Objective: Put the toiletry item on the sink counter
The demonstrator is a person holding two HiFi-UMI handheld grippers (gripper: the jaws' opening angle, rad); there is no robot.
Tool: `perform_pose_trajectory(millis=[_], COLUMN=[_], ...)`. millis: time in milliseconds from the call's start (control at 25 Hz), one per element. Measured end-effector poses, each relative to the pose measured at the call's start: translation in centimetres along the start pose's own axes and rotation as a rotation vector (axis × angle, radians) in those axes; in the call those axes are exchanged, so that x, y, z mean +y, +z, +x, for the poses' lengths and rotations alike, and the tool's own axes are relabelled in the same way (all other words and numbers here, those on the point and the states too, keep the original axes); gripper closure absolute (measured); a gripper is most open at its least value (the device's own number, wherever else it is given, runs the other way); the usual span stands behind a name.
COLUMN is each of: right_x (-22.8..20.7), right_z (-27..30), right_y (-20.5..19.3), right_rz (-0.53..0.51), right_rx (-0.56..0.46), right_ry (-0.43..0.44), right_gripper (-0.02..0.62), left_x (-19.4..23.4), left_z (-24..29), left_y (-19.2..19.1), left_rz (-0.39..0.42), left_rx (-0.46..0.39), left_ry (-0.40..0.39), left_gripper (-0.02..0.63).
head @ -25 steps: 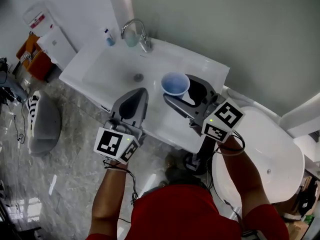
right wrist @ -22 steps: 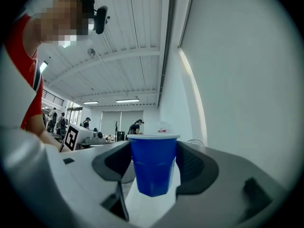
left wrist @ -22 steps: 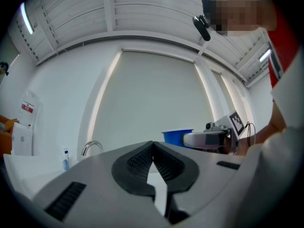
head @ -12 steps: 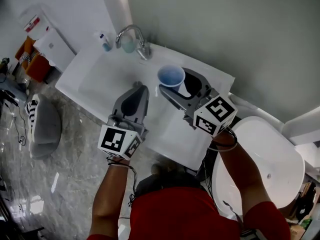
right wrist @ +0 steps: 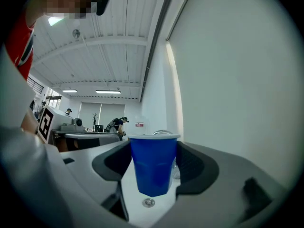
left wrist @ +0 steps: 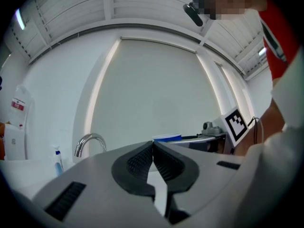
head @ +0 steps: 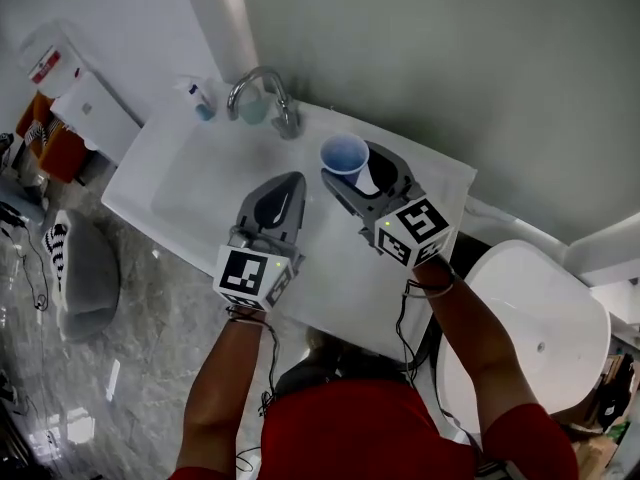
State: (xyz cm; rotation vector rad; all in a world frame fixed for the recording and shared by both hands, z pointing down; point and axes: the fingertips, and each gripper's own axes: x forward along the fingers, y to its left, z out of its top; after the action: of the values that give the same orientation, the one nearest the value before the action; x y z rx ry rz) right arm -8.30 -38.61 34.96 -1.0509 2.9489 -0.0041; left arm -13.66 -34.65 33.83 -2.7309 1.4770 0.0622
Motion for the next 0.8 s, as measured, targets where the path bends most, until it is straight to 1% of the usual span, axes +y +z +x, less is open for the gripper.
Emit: perform_pose_trajectory(millis=[200, 360, 440, 600, 800], right_x=[-3.3, -6.1, -7.3, -9.3, -11.3], right_z=[3.0, 5.0, 6.0, 8.0, 9.9], right_y=[-2.7, -4.4, -5.5, -8.2, -11.2], right_rz=[-0.001, 0.003, 0.000, 0.005, 0.015], right_rx=[0.019, 0.035, 0.042, 0.078, 0.132], right_ry=[-0.091, -0.160, -0.182, -0.223, -0.271], right_gripper=[0.302, 0.302, 0.302, 0.302, 0.302], left_x=[1.9, 3.8, 4.7, 5.7, 7.4], left_z=[2.9, 5.5, 6.7, 8.8, 9.7], left_y=[-2.7, -4.4, -5.4, -8.0, -10.2], left_rz=[0.004, 0.010, 0.013, 0.012, -0.012], left_rx=[0.035, 0.044, 0.056, 0.099, 0.134], left_ry=[-0.018, -0.001, 0.000, -0.024, -0.011], left_gripper=[0.589, 0.589, 0.589, 0.588, 0.588])
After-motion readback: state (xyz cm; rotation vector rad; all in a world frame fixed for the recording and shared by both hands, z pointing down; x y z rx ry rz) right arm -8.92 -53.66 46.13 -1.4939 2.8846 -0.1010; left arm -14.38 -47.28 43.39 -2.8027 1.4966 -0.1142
